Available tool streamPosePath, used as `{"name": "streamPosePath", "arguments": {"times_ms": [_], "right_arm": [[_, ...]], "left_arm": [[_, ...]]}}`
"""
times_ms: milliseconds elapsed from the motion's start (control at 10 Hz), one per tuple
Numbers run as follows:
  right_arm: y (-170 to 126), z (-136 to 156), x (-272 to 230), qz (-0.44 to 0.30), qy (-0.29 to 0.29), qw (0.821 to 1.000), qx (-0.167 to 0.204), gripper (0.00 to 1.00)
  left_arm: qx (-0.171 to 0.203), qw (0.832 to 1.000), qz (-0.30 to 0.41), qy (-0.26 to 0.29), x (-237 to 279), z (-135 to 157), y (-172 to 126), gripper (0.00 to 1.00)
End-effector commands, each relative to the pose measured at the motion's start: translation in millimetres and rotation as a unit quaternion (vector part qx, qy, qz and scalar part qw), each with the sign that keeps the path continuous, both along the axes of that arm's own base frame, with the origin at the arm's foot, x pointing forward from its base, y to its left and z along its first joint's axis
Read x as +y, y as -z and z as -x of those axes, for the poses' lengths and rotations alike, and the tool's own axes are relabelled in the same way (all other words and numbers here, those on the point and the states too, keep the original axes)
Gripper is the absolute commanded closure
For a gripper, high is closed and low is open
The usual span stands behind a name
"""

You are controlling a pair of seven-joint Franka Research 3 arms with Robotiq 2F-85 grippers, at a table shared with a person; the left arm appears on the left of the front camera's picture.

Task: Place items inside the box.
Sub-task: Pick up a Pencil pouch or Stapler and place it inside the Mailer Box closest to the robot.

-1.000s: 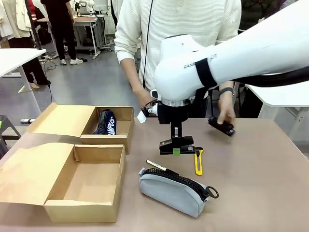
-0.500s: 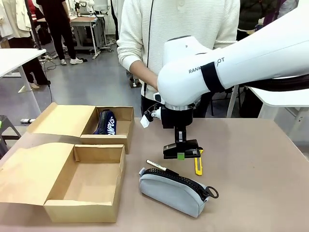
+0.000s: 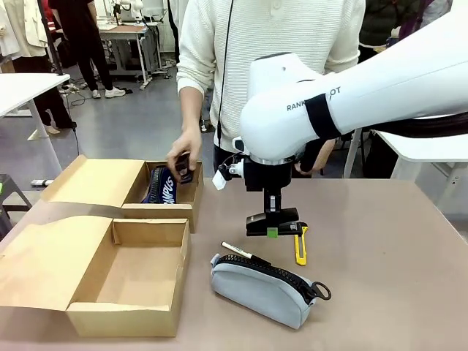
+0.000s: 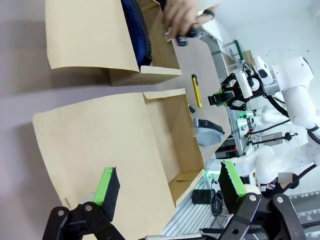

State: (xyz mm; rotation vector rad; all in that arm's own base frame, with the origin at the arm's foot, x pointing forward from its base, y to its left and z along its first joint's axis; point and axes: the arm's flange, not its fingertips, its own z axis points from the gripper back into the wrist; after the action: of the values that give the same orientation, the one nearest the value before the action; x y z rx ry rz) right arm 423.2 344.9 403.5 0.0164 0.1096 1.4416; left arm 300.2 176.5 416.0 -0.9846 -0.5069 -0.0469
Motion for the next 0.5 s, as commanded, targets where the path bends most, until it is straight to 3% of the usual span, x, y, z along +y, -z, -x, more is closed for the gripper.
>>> {"name": "streamPosePath", "arguments": {"times_ms": [0,400], "right_arm": [[2.5,3.4,-0.4,0.005,0.001,1.000,0.013,1.00],[2.5,3.4,-0.4,0.005,0.001,1.000,0.013,1.00]], "left_arm": [[-0.015,1.000,0.007,0.001,-0.6,-0.5,0.8,0.00],[-0.015,1.000,0.007,0.001,-0.6,-0.5,0.8,0.00]]}}
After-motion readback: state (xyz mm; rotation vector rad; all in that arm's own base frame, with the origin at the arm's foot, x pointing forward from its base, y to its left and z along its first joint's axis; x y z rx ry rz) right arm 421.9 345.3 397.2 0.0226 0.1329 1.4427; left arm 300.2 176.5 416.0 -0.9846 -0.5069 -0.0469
